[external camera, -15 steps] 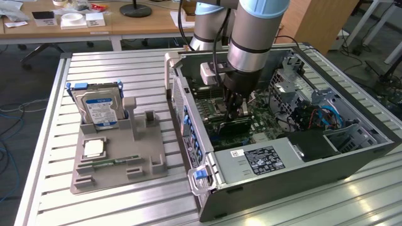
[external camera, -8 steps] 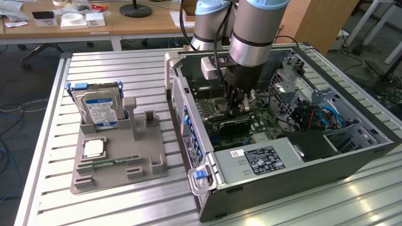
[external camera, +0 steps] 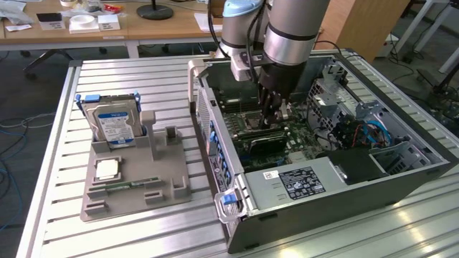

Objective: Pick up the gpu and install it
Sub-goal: 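Press down on the gpu until it lock into place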

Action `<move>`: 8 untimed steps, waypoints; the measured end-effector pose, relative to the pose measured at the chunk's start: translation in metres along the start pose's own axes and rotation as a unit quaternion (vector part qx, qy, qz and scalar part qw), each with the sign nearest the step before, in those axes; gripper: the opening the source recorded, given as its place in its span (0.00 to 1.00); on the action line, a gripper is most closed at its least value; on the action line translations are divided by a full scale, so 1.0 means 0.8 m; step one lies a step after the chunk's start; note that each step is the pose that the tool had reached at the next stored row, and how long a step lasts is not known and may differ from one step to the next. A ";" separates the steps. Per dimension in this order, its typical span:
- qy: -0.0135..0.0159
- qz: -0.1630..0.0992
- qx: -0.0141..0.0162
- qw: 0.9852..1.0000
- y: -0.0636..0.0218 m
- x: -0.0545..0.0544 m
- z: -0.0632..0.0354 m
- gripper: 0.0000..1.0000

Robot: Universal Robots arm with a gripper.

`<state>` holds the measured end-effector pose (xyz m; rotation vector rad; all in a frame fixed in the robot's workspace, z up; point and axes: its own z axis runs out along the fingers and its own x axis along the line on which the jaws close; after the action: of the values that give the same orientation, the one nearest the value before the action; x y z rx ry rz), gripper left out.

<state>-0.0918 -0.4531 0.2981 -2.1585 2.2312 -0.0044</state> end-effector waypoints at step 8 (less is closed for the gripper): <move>0.000 0.000 0.003 1.000 -0.001 -0.001 -0.027 0.11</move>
<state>-0.0918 -0.4531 0.3198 -2.1556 2.2281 -0.0110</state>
